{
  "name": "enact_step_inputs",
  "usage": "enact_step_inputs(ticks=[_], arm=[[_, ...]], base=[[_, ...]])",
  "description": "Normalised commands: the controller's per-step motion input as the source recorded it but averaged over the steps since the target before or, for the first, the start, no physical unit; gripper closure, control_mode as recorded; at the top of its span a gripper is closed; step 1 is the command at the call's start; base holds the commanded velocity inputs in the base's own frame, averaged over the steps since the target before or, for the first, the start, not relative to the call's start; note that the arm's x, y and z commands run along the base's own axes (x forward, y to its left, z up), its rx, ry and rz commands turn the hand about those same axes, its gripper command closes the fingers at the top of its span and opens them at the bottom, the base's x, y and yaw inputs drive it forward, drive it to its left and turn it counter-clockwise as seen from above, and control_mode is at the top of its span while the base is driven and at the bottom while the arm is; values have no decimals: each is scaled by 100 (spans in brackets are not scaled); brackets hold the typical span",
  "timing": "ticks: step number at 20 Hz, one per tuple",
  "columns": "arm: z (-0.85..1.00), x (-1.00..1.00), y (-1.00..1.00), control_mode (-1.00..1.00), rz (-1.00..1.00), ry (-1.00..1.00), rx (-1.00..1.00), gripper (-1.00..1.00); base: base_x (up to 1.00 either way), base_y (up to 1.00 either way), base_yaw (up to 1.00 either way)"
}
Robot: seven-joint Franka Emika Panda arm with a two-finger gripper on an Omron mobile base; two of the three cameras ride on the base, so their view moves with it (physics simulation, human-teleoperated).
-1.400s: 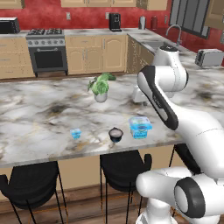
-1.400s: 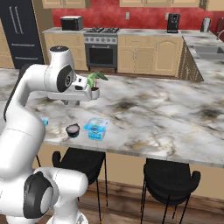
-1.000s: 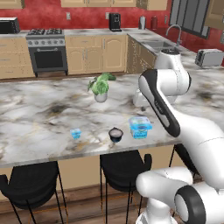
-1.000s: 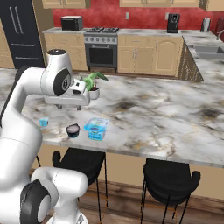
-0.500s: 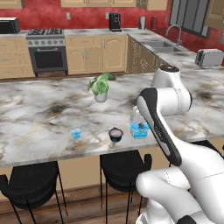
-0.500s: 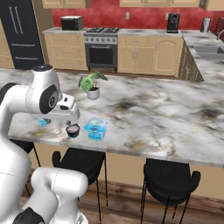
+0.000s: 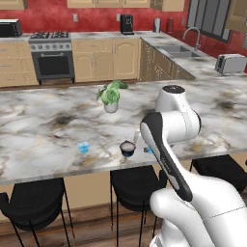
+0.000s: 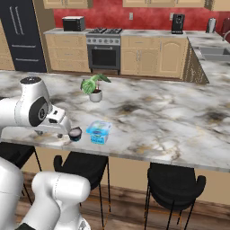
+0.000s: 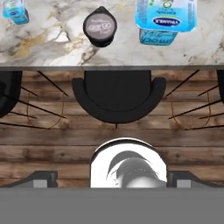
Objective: Stack the yogurt containers by placing the smaller containers on top of the larger containers.
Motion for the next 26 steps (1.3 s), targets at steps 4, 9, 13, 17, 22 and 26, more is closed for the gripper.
enact_step_inputs(ticks=[4, 9, 13, 17, 22, 26], arm=[[-23, 0, 16, -100, -15, 9, 1, -100], [-14, 12, 7, -100, -22, 6, 3, -100], [-3, 24, 0, -100, -26, 3, 6, -100], [0, 27, 0, -100, -28, 0, 10, -100], [0, 22, 0, -100, -22, 0, 8, -100], [-19, 0, 0, -100, -9, -4, 0, -100]], base=[[0, 0, 0], [0, 0, 0], [0, 0, 0], [0, 0, 0], [0, 0, 0], [0, 0, 0]])
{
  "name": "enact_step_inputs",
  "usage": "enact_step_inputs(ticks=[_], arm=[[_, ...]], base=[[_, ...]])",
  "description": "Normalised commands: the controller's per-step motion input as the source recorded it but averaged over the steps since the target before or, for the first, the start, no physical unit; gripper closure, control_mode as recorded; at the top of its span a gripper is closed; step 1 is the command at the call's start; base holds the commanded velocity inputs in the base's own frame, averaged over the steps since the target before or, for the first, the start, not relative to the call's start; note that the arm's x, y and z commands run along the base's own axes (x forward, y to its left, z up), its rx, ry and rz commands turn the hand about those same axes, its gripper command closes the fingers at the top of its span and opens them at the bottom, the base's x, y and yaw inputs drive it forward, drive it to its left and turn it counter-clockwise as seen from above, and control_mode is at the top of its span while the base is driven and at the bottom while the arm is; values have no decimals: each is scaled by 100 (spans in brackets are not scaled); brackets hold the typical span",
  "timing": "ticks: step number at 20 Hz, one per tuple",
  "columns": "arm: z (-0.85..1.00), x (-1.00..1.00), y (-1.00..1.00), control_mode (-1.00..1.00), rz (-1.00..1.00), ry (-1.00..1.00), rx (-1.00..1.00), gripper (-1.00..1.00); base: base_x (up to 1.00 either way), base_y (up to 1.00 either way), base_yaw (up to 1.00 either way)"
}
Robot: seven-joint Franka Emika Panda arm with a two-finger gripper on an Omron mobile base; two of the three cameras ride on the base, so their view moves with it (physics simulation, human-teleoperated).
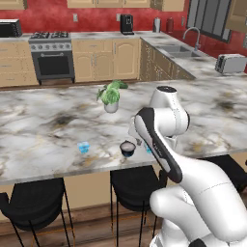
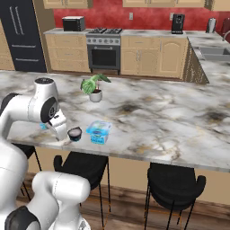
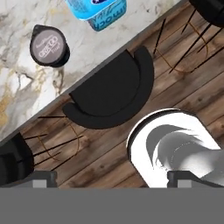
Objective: Stack the yogurt containers by placing the smaller containers on top of the larger containers.
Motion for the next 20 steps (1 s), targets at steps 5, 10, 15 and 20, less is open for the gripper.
enact_step_inputs(ticks=[5, 10, 15, 20], arm=[[-30, 0, 0, -100, -4, -16, 0, -100], [-13, 10, -12, -100, -4, -22, 1, -100], [0, 29, -24, -100, -1, -14, 6, -100], [-1, 35, -14, -100, 0, -1, 9, -100]], base=[[0, 0, 0], [0, 0, 0], [0, 0, 0], [0, 0, 0]])
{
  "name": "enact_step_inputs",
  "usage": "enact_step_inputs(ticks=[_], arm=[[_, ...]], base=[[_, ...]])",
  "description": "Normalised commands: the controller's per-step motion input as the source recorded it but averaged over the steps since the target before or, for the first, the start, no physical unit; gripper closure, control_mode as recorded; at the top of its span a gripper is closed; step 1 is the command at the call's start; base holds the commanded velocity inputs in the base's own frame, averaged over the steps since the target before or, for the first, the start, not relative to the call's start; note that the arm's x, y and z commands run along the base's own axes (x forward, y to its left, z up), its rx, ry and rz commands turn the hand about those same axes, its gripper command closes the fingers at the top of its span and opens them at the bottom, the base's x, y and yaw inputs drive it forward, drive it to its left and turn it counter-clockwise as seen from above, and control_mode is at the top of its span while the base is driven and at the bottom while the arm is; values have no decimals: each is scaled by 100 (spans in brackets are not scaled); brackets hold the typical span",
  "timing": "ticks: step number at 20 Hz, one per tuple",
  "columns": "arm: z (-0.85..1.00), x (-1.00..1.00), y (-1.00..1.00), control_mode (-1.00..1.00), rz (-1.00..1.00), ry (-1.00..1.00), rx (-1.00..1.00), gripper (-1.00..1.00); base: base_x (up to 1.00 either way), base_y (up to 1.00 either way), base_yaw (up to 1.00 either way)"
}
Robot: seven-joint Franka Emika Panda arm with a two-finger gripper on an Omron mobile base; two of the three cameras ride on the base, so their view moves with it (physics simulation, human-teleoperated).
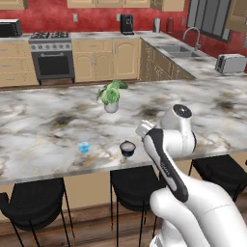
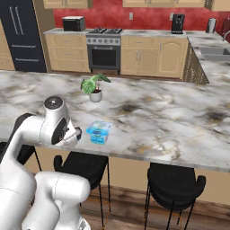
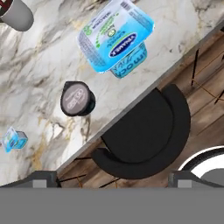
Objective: Stack the yogurt containers by placing the smaller containers on top of the larger containers.
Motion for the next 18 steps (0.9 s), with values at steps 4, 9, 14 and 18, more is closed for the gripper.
enact_step_inputs(ticks=[4, 9, 14, 18], arm=[[-11, 35, 0, -100, 2, 0, 4, -100], [-14, 44, 3, -100, 0, 0, 0, -100], [-26, 47, 8, -100, 0, 3, 0, -100], [-30, 41, 3, -100, 0, 8, 0, -100]], base=[[0, 0, 0], [0, 0, 0], [0, 0, 0], [0, 0, 0]])
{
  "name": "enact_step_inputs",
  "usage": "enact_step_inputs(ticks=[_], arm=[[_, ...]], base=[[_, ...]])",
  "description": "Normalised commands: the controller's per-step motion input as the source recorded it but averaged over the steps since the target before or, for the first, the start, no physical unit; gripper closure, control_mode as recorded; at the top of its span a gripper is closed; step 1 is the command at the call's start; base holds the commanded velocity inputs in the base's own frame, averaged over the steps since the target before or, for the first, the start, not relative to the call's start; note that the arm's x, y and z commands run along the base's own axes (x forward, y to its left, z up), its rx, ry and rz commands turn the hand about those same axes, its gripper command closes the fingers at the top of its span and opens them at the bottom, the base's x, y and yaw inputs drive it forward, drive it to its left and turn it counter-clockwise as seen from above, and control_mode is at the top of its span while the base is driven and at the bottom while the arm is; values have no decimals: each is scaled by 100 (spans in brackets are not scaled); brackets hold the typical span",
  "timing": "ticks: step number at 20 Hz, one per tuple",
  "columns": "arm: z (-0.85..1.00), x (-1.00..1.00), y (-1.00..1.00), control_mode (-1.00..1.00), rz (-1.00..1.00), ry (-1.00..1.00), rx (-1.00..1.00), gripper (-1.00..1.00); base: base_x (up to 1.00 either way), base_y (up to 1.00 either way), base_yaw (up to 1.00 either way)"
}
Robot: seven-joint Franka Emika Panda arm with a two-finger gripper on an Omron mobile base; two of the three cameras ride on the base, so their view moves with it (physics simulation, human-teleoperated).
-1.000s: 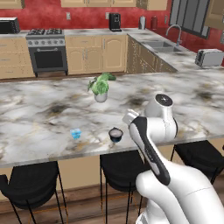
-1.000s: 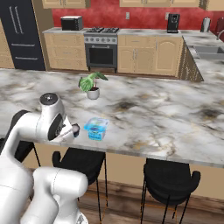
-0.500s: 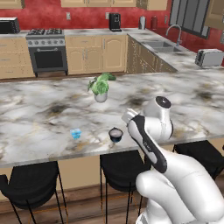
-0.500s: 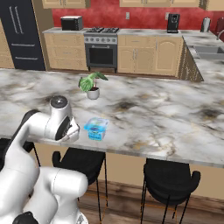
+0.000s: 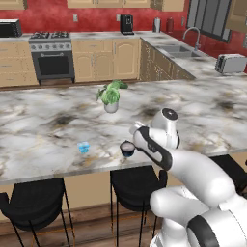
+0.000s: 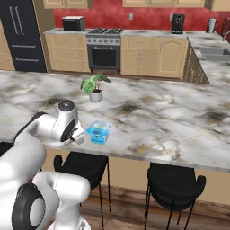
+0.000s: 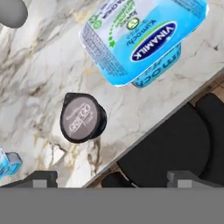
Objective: Stack the yogurt containers by placing the smaller containers on top of the larger containers.
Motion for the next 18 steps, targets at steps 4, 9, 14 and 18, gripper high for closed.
enact_step_inputs(ticks=[4, 9, 14, 18], arm=[[-34, 27, 0, -100, 0, 8, 0, -100], [-23, 26, 1, -100, 0, 4, 0, -100], [-3, 17, 15, -100, 0, 0, 0, -100], [0, 12, 21, -100, 0, -2, 0, -100]], base=[[0, 0, 0], [0, 0, 0], [0, 0, 0], [0, 0, 0]])
